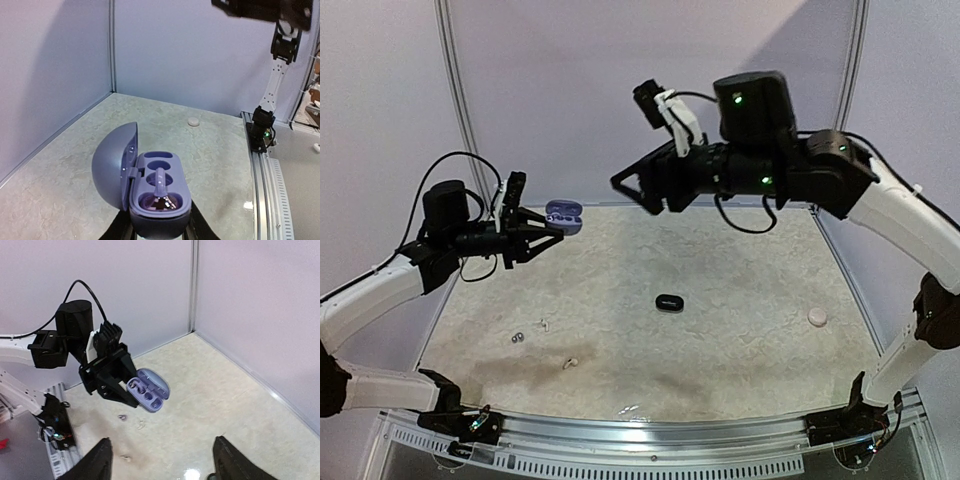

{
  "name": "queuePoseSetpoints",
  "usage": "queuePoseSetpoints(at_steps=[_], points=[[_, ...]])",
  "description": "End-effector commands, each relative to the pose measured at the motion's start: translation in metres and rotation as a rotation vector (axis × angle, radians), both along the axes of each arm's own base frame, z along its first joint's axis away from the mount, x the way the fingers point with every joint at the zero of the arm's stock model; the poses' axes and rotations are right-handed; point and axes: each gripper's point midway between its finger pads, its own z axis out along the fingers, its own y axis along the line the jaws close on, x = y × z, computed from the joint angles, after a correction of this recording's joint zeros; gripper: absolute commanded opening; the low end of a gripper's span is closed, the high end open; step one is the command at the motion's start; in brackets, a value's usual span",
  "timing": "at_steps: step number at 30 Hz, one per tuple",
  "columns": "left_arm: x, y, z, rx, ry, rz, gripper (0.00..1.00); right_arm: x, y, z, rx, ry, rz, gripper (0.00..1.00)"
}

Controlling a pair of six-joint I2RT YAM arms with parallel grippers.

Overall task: Insert the wireless bluetooth earbuds into the charging case
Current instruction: Pass from the left arm to the right

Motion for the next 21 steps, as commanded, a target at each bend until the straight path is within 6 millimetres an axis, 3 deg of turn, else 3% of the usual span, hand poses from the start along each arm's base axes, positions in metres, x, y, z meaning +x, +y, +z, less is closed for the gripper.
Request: queuePoseSetpoints(at_steps=[1,5,11,14,21], points=[[-0.011,0.013,0.011,-0.061,-0.001,0.015,0.0,-0.013,0.044,-0.04,0.061,0.097,0.145,0.85],[-0.029,0.013,0.05,-0.191,-0.063,-0.042,0.0,-0.028,0.068,-0.015,0.22,0.037,0.292,0.87],[-0.053,0.015,0.108,-0.393,-0.124,-0.136,0.0,-0.032,0.079,-0.018,0.295,0.03,0.339,0.82],[-0.059,0.013,0.12,-0.44,-0.102,-0.177,0.0,-0.036,0.076,-0.005,0.348,0.014,0.355,0.81],[-0.08,-0.005,0.139,-0.494,-0.138,-0.278,0.0,-0.037,0.081,0.002,0.381,-0.005,0.378,0.73]])
